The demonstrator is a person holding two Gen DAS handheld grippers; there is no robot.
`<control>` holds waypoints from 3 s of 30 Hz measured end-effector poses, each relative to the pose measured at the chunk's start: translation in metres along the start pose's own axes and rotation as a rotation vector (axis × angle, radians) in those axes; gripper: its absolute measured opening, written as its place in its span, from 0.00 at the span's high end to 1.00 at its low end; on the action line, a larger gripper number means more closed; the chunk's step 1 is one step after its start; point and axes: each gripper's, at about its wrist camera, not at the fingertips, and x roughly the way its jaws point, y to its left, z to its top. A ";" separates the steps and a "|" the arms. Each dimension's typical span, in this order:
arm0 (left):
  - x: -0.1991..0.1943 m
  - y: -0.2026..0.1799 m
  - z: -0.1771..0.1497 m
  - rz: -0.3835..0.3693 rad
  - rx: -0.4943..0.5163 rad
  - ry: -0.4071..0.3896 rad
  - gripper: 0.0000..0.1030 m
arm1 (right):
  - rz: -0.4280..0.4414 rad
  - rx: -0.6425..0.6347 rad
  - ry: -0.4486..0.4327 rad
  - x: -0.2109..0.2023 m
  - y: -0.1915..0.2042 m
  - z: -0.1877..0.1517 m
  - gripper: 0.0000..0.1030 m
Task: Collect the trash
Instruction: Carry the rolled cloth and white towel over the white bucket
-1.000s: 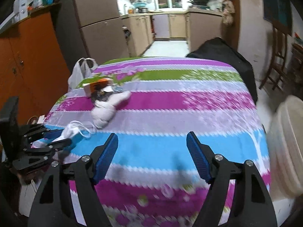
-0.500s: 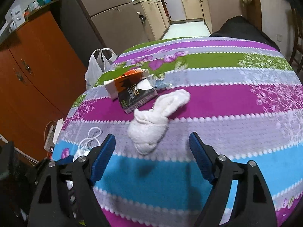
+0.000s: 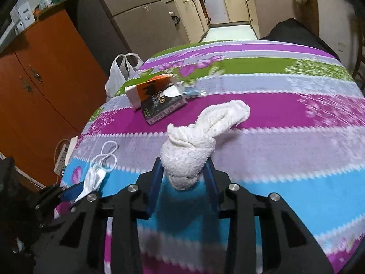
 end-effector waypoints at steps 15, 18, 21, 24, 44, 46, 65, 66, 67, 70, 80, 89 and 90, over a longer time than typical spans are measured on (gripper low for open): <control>0.001 -0.072 0.037 0.048 0.057 0.022 0.74 | 0.005 0.099 0.027 -0.079 -0.055 -0.066 0.66; 0.000 -0.091 0.044 0.060 0.091 0.005 0.74 | -0.004 0.085 0.021 -0.086 -0.055 -0.075 0.66; -0.001 -0.109 0.048 0.065 0.122 -0.011 0.74 | -0.005 0.072 0.016 -0.091 -0.052 -0.081 0.66; -0.001 -0.120 0.051 0.072 0.141 -0.017 0.74 | 0.000 0.067 0.014 -0.095 -0.051 -0.087 0.66; 0.002 -0.177 0.092 0.037 0.235 -0.083 0.74 | -0.120 0.037 -0.101 -0.146 -0.082 -0.059 0.66; 0.002 -0.188 0.099 0.027 0.254 -0.095 0.74 | -0.136 0.035 -0.117 -0.155 -0.088 -0.053 0.66; -0.018 -0.328 0.185 -0.099 0.435 -0.265 0.74 | -0.425 0.055 -0.265 -0.279 -0.186 -0.008 0.66; -0.019 -0.341 0.189 -0.115 0.449 -0.269 0.74 | -0.442 0.060 -0.264 -0.284 -0.192 -0.009 0.66; -0.019 -0.351 0.192 -0.126 0.460 -0.271 0.74 | -0.461 0.068 -0.261 -0.290 -0.200 -0.009 0.66; -0.019 -0.383 0.198 -0.153 0.499 -0.285 0.74 | -0.515 0.095 -0.242 -0.303 -0.225 -0.010 0.66; -0.006 -0.486 0.209 -0.216 0.630 -0.294 0.74 | -0.623 0.176 -0.118 -0.331 -0.288 -0.017 0.65; 0.016 -0.557 0.212 -0.281 0.732 -0.251 0.74 | -0.640 0.177 0.002 -0.330 -0.315 -0.018 0.65; 0.017 -0.559 0.213 -0.286 0.740 -0.244 0.74 | -0.636 0.180 0.021 -0.328 -0.318 -0.018 0.65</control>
